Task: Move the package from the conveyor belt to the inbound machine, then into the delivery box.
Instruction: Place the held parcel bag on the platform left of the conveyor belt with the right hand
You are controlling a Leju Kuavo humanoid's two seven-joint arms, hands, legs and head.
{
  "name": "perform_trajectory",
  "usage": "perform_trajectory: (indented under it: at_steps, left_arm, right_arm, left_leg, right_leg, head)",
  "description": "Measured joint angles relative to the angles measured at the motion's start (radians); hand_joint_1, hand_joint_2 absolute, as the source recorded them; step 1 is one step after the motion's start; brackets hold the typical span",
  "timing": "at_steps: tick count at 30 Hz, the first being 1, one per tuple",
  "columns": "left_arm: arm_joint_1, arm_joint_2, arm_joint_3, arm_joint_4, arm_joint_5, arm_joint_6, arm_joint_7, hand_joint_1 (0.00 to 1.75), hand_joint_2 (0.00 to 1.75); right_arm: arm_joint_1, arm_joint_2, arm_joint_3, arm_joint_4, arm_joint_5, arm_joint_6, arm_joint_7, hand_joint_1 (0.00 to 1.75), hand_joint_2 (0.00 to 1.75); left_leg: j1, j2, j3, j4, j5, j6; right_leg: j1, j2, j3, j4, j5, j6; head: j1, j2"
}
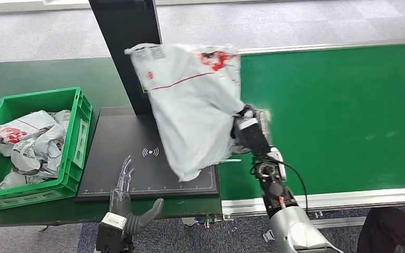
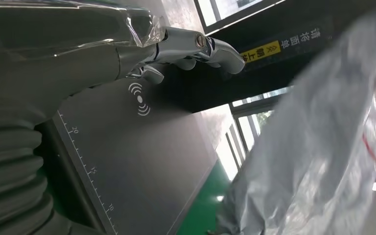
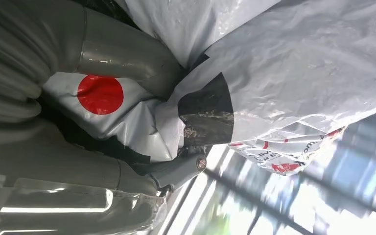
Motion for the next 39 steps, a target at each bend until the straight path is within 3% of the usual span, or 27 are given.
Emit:
perform_trajectory:
  at_steps: [4, 8, 13, 15, 17, 18, 21, 22, 25, 29, 32, 35, 39]
  left_arm:
    - [0.000, 0.000, 0.001, 0.000, -0.003, -0.002, 0.000, 0.00, 1.75]
    - [0.003, 0.000, 0.001, 0.000, -0.005, -0.001, 0.005, 0.00, 1.75]
    - [0.024, 0.000, 0.001, -0.023, -0.018, 0.002, 0.037, 0.00, 1.75]
    - [0.032, 0.000, 0.001, -0.036, -0.022, 0.003, 0.047, 0.00, 1.75]
    - [0.037, 0.000, 0.000, -0.045, -0.025, 0.003, 0.054, 0.00, 1.75]
    - [0.039, 0.000, 0.000, -0.049, -0.027, 0.004, 0.058, 0.00, 1.75]
    - [0.043, 0.000, -0.001, -0.060, -0.036, 0.014, 0.069, 0.00, 1.75]
    - [0.044, 0.000, -0.001, -0.061, -0.043, 0.022, 0.073, 0.00, 1.75]
    - [0.045, 0.000, 0.000, -0.067, -0.082, 0.099, 0.088, 0.00, 1.75]
    - [0.057, -0.010, 0.039, -0.110, -0.124, 0.358, 0.092, 0.00, 1.75]
    - [0.077, -0.023, 0.083, -0.166, -0.090, 0.496, 0.040, 0.00, 1.75]
    - [0.094, -0.039, 0.112, -0.213, -0.066, 0.543, -0.015, 0.00, 1.75]
    - [0.104, -0.052, 0.131, -0.245, -0.062, 0.550, -0.026, 0.00, 1.75]
  right_arm:
    - [0.001, 0.061, 0.109, 0.058, -0.035, 0.110, 0.013, 1.75, 1.75]
    - [0.001, 0.099, 0.182, 0.115, -0.029, 0.161, 0.062, 1.75, 1.75]
    - [-0.002, 0.130, 0.268, 0.171, 0.029, 0.062, 0.249, 1.75, 1.75]
    - [-0.007, 0.134, 0.290, 0.186, 0.039, 0.024, 0.286, 1.75, 1.75]
    - [-0.010, 0.136, 0.305, 0.195, 0.045, -0.014, 0.312, 1.62, 1.75]
    - [-0.012, 0.136, 0.311, 0.199, 0.047, -0.041, 0.329, 1.44, 1.75]
    - [-0.015, 0.136, 0.316, 0.208, 0.047, -0.126, 0.367, 0.26, 1.75]
    - [-0.015, 0.134, 0.316, 0.209, 0.045, -0.152, 0.372, 0.00, 1.75]
    - [-0.015, 0.128, 0.315, 0.211, 0.024, -0.221, 0.369, 0.00, 1.75]
    - [-0.014, 0.117, 0.297, 0.200, -0.044, -0.271, 0.308, 0.00, 1.75]
    - [-0.010, 0.109, 0.269, 0.175, -0.117, -0.240, 0.249, 0.00, 1.75]
    - [0.000, 0.108, 0.240, 0.144, -0.185, -0.187, 0.197, 0.00, 1.75]
    - [0.009, 0.108, 0.219, 0.120, -0.201, -0.174, 0.183, 0.00, 1.75]
  left_leg:
    - [0.000, -0.001, -0.001, 0.000, 0.000, 0.000]
    - [-0.001, -0.001, -0.001, 0.000, 0.000, 0.000]
    - [-0.001, -0.003, -0.001, 0.000, 0.000, 0.000]
    - [-0.001, -0.003, -0.001, 0.000, 0.000, 0.000]
    - [-0.001, -0.003, -0.001, 0.000, 0.000, 0.000]
    - [-0.001, -0.003, -0.001, 0.000, 0.000, 0.000]
    - [-0.001, -0.003, -0.001, 0.000, 0.000, 0.000]
    - [-0.001, -0.003, -0.001, 0.000, 0.000, 0.000]
    - [-0.001, -0.003, -0.001, 0.000, 0.000, 0.000]
    - [-0.001, -0.002, -0.001, 0.000, 0.000, 0.000]
    - [-0.001, -0.003, -0.001, 0.000, 0.000, 0.000]
    - [-0.001, -0.003, -0.001, 0.000, 0.000, 0.000]
    - [-0.001, -0.003, -0.001, 0.000, 0.000, 0.000]
  right_leg:
    - [0.000, -0.001, 0.000, 0.000, 0.000, 0.000]
    - [-0.001, -0.001, 0.000, -0.001, 0.000, 0.000]
    - [-0.001, -0.001, -0.001, -0.001, 0.000, 0.000]
    - [-0.001, -0.001, -0.001, -0.001, 0.000, 0.000]
    - [-0.001, -0.001, 0.000, -0.001, 0.000, 0.000]
    - [-0.001, -0.001, 0.000, -0.001, 0.000, 0.000]
    - [-0.001, -0.001, 0.000, -0.001, 0.000, 0.000]
    - [-0.001, -0.001, 0.000, -0.001, 0.000, 0.000]
    - [-0.001, -0.001, 0.000, -0.001, 0.000, 0.000]
    - [-0.001, -0.001, -0.001, -0.001, 0.000, 0.000]
    - [-0.001, -0.001, -0.001, -0.001, 0.000, 0.000]
    - [-0.001, -0.001, 0.000, -0.001, 0.000, 0.000]
    - [-0.001, -0.001, 0.000, -0.001, 0.000, 0.000]
  head:
    - [0.000, 0.000]
    - [0.000, 0.000]
    - [0.000, 0.000]
    - [0.000, 0.000]
    - [0.000, 0.000]
    - [0.000, 0.000]
    - [0.000, 0.000]
    - [0.000, 0.000]
    - [0.000, 0.000]
    - [0.000, 0.000]
    - [0.000, 0.000]
    - [0.000, 0.000]
    - [0.000, 0.000]
